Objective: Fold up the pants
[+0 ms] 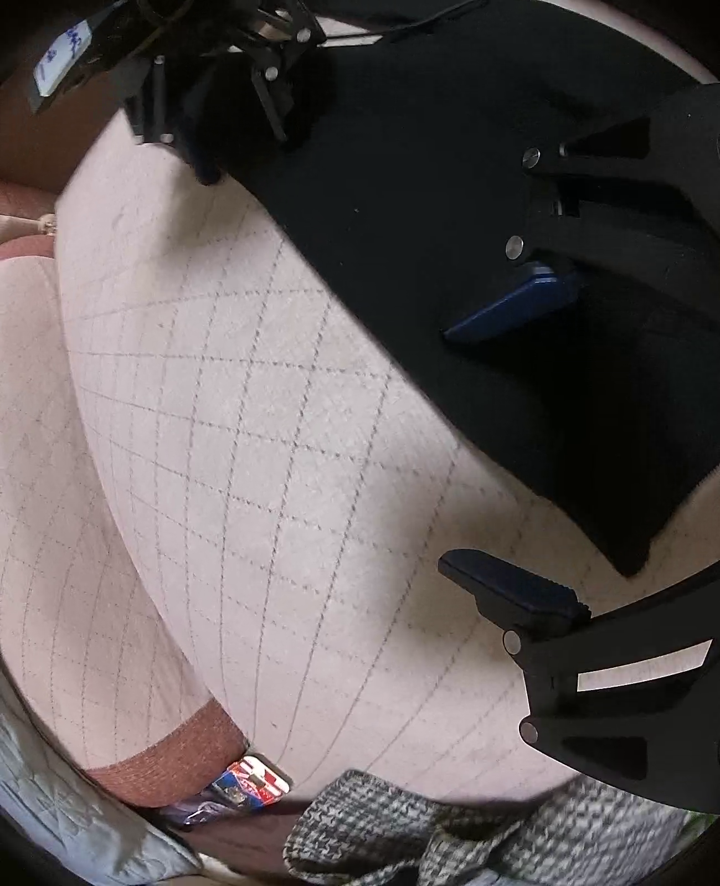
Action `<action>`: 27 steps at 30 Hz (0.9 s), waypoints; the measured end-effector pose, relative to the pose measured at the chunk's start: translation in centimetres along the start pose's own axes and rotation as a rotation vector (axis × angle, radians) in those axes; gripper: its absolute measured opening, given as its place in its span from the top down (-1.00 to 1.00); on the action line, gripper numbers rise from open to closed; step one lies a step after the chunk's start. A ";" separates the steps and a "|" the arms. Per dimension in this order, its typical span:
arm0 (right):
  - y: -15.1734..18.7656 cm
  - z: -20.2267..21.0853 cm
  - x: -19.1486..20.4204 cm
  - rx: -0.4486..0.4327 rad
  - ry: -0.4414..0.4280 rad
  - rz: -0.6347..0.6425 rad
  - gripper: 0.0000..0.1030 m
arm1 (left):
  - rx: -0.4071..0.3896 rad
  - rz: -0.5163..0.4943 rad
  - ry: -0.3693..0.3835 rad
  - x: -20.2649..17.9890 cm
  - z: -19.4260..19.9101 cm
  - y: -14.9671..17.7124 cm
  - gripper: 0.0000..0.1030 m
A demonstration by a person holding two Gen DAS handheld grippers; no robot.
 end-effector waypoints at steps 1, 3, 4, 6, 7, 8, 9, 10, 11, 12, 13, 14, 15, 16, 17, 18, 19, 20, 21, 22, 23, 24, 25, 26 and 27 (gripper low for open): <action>-0.1 -0.1 0.1 -0.005 0.006 0.004 0.18 | -0.010 0.012 0.002 -0.1 -0.1 0.2 -0.41; -0.3 0.3 0.6 -0.022 0.046 0.012 0.71 | -0.032 0.032 0.067 -0.7 0.5 0.4 0.25; -0.4 0.4 0.7 -0.027 0.072 0.014 0.78 | -0.054 0.020 0.076 -1.4 1.1 0.5 0.59; -0.5 1.4 1.1 -0.046 0.114 0.028 0.85 | -0.072 -0.006 0.015 -1.9 1.6 0.9 0.82; -0.6 2.0 1.4 -0.059 0.131 0.038 0.85 | -0.079 -0.007 -0.008 -2.2 2.1 1.1 0.88; -0.7 3.2 1.9 -0.081 0.151 0.045 0.86 | -0.098 0.005 -0.013 -2.5 2.8 1.2 0.88; -1.0 4.5 2.3 -0.124 0.163 0.061 0.86 | -0.136 0.030 -0.008 -2.6 4.1 1.3 0.89; -1.1 5.6 2.7 -0.150 0.173 0.065 0.86 | -0.181 0.048 0.002 -2.8 5.7 1.4 0.89; -1.0 7.5 3.6 -0.181 0.188 0.068 0.86 | -0.216 0.061 0.006 -3.0 7.2 1.6 0.89; -0.8 8.8 4.3 -0.205 0.197 0.075 0.86 | -0.257 0.078 0.017 -3.4 9.0 2.0 0.89; -0.5 10.1 5.1 -0.227 0.208 0.083 0.86 | -0.307 0.092 0.035 -4.0 11.4 2.7 0.89; 0.2 11.5 6.2 -0.247 0.219 0.087 0.86 | -0.333 0.098 0.039 -4.4 12.9 3.3 0.89; 1.0 13.0 7.5 -0.267 0.221 0.098 0.86 | -0.360 0.102 0.046 -5.2 14.8 4.3 0.89; 1.9 14.2 8.9 -0.287 0.222 0.108 0.86 | -0.383 0.101 0.060 -6.2 16.4 5.4 0.89; 3.1 15.3 10.4 -0.300 0.223 0.114 0.86 | -0.391 0.100 0.066 -7.1 17.5 6.4 0.89; 4.1 15.9 11.7 -0.310 0.217 0.121 0.86 | -0.390 0.094 0.070 -8.2 18.4 7.8 0.89; 5.1 16.4 13.1 -0.315 0.212 0.125 0.86 | -0.387 0.088 0.070 -9.3 19.0 9.0 0.89; 6.4 16.8 14.4 -0.322 0.204 0.120 0.86 | -0.377 0.096 0.079 -10.3 19.5 10.5 0.89; 7.7 16.9 15.7 -0.329 0.185 0.107 0.87 | -0.355 0.120 0.106 -10.9 19.4 11.7 0.89; 8.7 16.8 16.8 -0.333 0.164 0.093 0.88 | -0.325 0.141 0.123 -11.3 19.0 12.8 0.89; 9.9 16.2 17.9 -0.325 0.147 0.084 0.90 | -0.290 0.156 0.123 -11.6 18.3 13.8 0.89; 11.3 15.1 18.8 -0.308 0.139 0.072 0.90 | -0.268 0.188 0.125 -11.7 17.5 14.7 0.89; 12.2 14.2 19.1 -0.299 0.130 0.049 0.90 | -0.241 0.228 0.147 -11.7 16.7 15.5 0.89; 13.3 12.8 19.6 -0.287 0.106 0.008 0.90 | -0.206 0.269 0.167 -11.7 15.7 16.2 0.89; 14.1 11.4 19.7 -0.261 0.100 -0.011 0.90 | -0.191 0.292 0.168 -11.7 15.1 16.6 0.89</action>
Point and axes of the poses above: each gripper's, at about its wrist camera, not at the fingertips, and z roughly against the way its jaws point, x to its left, y to its underside, the point moved 8 cm from there along -z, roughly the way its jaws point, and after that the axes turned 2 degrees about z, right-handed, at the moved point
